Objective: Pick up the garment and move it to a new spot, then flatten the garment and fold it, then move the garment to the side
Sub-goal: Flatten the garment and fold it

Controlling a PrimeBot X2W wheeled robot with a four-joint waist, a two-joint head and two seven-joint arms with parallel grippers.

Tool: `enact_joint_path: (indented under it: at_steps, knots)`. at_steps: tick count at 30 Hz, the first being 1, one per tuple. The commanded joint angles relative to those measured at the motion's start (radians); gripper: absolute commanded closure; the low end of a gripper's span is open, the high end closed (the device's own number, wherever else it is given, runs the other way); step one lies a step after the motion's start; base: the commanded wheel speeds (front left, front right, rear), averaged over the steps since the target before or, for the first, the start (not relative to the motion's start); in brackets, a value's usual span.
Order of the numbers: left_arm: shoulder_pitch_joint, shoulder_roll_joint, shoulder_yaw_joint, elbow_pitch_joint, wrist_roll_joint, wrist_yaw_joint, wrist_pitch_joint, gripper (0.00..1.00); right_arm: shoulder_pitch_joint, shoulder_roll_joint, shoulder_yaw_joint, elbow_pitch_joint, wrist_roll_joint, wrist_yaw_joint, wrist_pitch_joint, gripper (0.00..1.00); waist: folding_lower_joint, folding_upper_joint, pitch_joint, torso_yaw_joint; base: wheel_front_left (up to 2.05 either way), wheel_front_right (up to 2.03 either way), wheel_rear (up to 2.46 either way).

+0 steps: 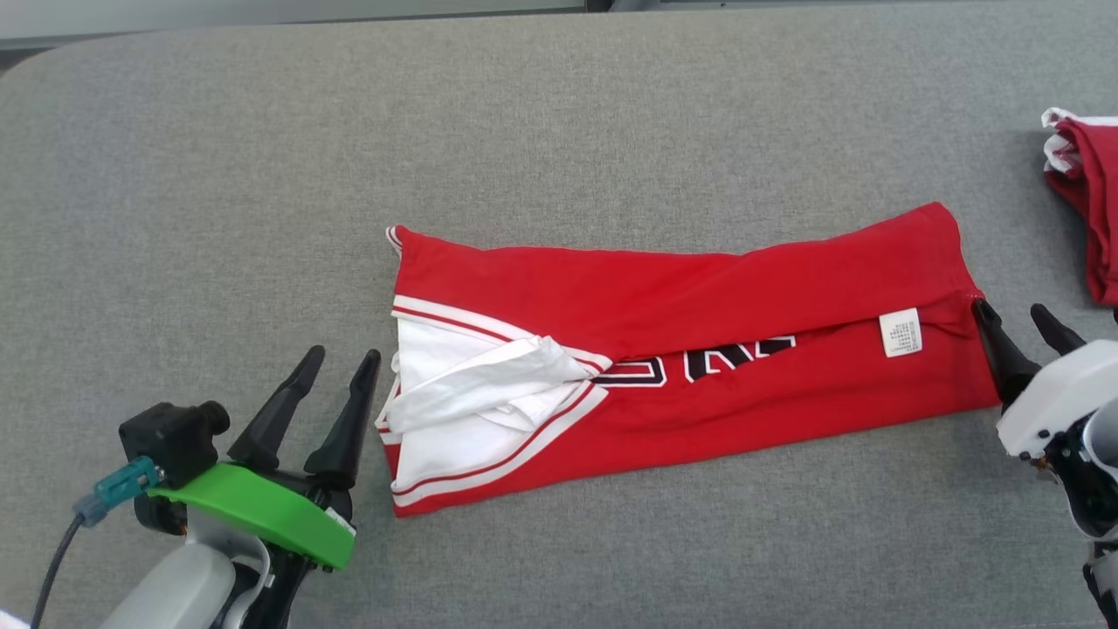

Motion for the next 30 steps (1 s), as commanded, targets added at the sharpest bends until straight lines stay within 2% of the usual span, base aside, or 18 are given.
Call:
enact_joint_path:
  at_steps: [1, 4, 7, 12, 17, 21, 30]
  knots:
    - [0.039, -0.023, 0.040, -0.010, 0.052, 0.032, -0.002, 0.00, 0.036, 0.001, -0.009, -0.011, 0.012, -0.001, -0.023, 0.00, 0.0000, -0.0001, -0.044, 0.016, 0.00, 0.00, 0.00]
    - [0.097, -0.074, 0.108, -0.037, 0.178, 0.092, -0.001, 0.00, 0.091, 0.008, -0.021, -0.037, 0.032, -0.001, -0.077, 0.00, 0.0000, -0.0001, -0.070, 0.037, 0.00, 0.00, 0.00]
    - [0.153, -0.133, 0.145, -0.067, 0.299, 0.134, -0.001, 0.00, 0.144, 0.016, -0.026, -0.041, 0.055, -0.001, -0.117, 0.00, 0.0000, -0.0001, -0.091, 0.063, 0.00, 0.00, 0.00]
    - [0.228, -0.230, 0.194, -0.108, 0.486, 0.145, -0.001, 0.00, 0.187, 0.035, -0.050, -0.002, 0.071, -0.001, -0.183, 0.00, 0.0000, -0.0001, -0.114, 0.117, 0.00, 0.00, 0.00]
    - [0.292, -0.292, 0.219, -0.121, 0.649, 0.116, -0.001, 0.00, 0.157, 0.058, -0.102, 0.080, 0.074, -0.001, -0.221, 0.00, 0.0000, -0.0001, -0.127, 0.167, 0.00, 0.00, 0.00]
    - [0.318, -0.318, 0.233, -0.112, 0.701, 0.088, -0.001, 0.00, 0.122, 0.065, -0.147, 0.153, 0.058, -0.001, -0.208, 0.00, 0.0000, -0.0001, -0.129, 0.189, 0.00, 0.00, 0.00]
    - [0.335, -0.380, 0.289, -0.098, 0.774, 0.009, -0.001, 0.00, -0.014, 0.057, -0.255, 0.349, -0.039, -0.001, -0.082, 0.00, 0.0000, -0.0001, -0.112, 0.235, 0.00, 0.00, 0.00]
